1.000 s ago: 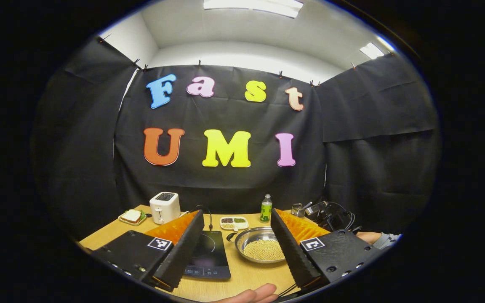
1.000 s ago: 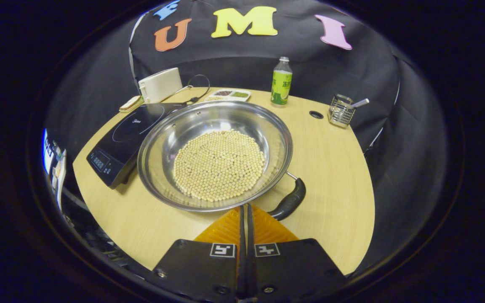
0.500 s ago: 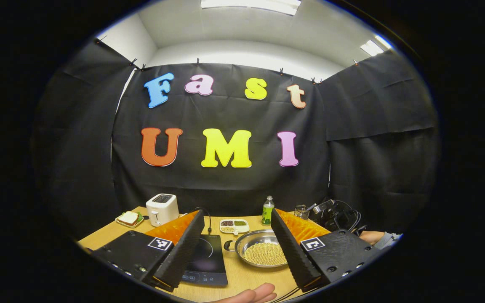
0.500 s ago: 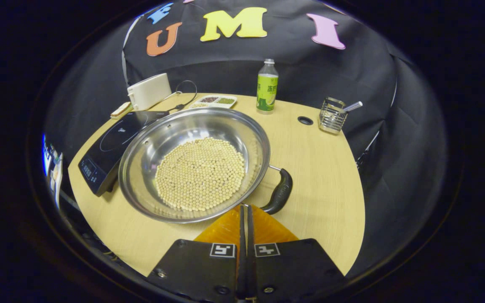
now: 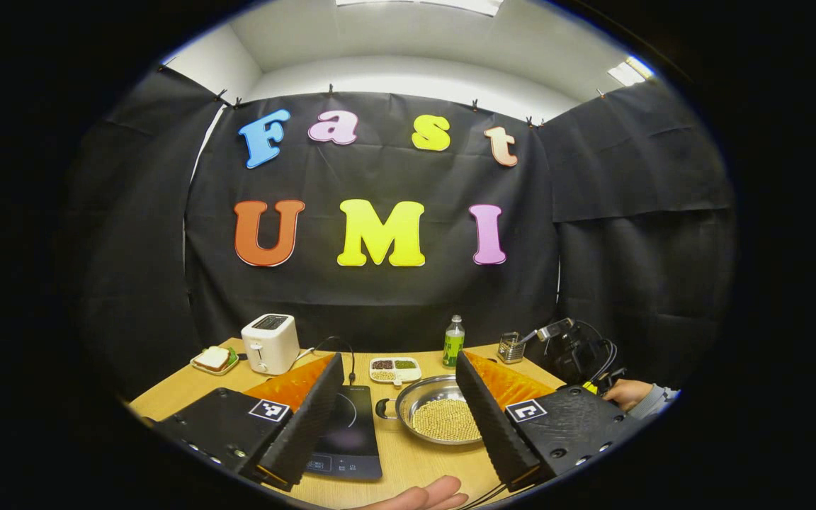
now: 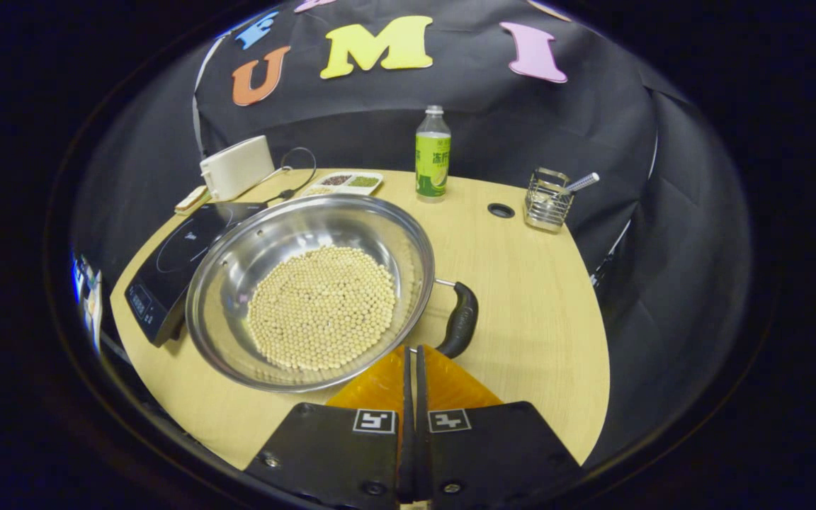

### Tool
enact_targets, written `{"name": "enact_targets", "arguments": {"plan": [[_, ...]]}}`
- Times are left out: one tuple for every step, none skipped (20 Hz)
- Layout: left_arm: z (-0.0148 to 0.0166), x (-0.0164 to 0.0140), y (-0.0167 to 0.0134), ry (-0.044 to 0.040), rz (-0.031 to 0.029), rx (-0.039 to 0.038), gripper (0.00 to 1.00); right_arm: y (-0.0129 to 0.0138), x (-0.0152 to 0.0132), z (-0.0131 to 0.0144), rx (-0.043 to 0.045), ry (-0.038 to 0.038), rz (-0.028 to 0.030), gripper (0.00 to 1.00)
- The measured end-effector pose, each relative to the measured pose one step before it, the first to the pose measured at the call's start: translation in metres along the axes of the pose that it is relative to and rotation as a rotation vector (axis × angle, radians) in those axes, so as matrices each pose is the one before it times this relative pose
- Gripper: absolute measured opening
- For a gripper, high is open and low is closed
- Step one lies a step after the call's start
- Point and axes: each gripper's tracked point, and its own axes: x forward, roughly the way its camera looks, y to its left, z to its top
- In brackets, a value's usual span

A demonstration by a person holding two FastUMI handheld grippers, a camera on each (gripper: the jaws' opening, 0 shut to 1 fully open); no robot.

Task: First push the handle of the pot to place it horizontally, then grasp the pot with both hands and set it on the induction cooktop.

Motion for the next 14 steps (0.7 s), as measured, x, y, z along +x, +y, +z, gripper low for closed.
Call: {"name": "enact_targets", "arguments": {"plan": [[-0.00554,0.00379,0.00290,0.01264,0.00791,-0.00392,0.95,-0.00149,0.00150,0.00147,0.00311,-0.00575,-0.00514,0.04],[-0.00489,0.00469,0.00282,0.01237,0.00664,-0.00665,0.95,-0.00140,0.00161,0.00122,0.00141,-0.00623,-0.00266,0.04],[-0.00483,0.00567,0.00243,0.01342,0.00484,-0.00913,0.95,-0.00136,0.00174,0.00195,-0.00002,-0.00520,-0.00356,0.04],[-0.00472,0.00486,0.00125,0.01350,0.00229,-0.01033,0.95,-0.00050,0.00154,0.00090,0.00416,-0.00453,-0.00043,0.04],[-0.00473,0.00580,0.00145,0.01176,0.00033,-0.00998,0.95,-0.00027,0.00124,0.00142,0.00524,-0.00264,0.00366,0.04],[-0.00378,0.00487,0.00050,0.00930,0.00097,-0.00779,0.95,-0.00100,0.00200,0.00231,0.00021,-0.00517,0.00201,0.04],[-0.00360,0.00620,0.00085,0.00660,0.00130,-0.00493,0.95,-0.00220,0.00189,0.00241,-0.00133,-0.00804,-0.00212,0.04],[-0.00331,0.00597,0.00128,0.00618,0.00198,-0.00232,0.95,-0.00214,0.00339,0.00218,0.00017,-0.00727,-0.00414,0.04],[-0.00543,0.00740,0.00042,0.00954,0.00211,0.00022,0.95,-0.00114,0.00112,0.00211,0.00378,-0.00711,-0.00243,0.04],[-0.00664,0.00733,0.00093,0.01182,0.00195,-0.00044,0.95,-0.00106,0.00044,0.00244,0.00939,-0.00993,-0.00043,0.04],[-0.00745,0.00800,0.00135,0.01890,0.00359,-0.00080,0.95,0.00000,-0.00091,0.00345,0.01588,-0.01403,0.00224,0.04],[-0.00840,0.00703,0.00149,0.02334,0.00768,-0.00317,0.95,0.00057,-0.00167,0.00483,0.01233,-0.02068,0.00294,0.04],[-0.00805,0.00810,0.00141,0.02393,0.00598,-0.00396,0.95,0.00006,-0.00186,0.00567,0.00716,-0.02331,-0.00189,0.01],[-0.00527,0.00691,0.00052,0.01827,0.00235,-0.00402,0.95,-0.00107,-0.00212,0.00302,0.00260,-0.02110,-0.00429,0.04]]}}
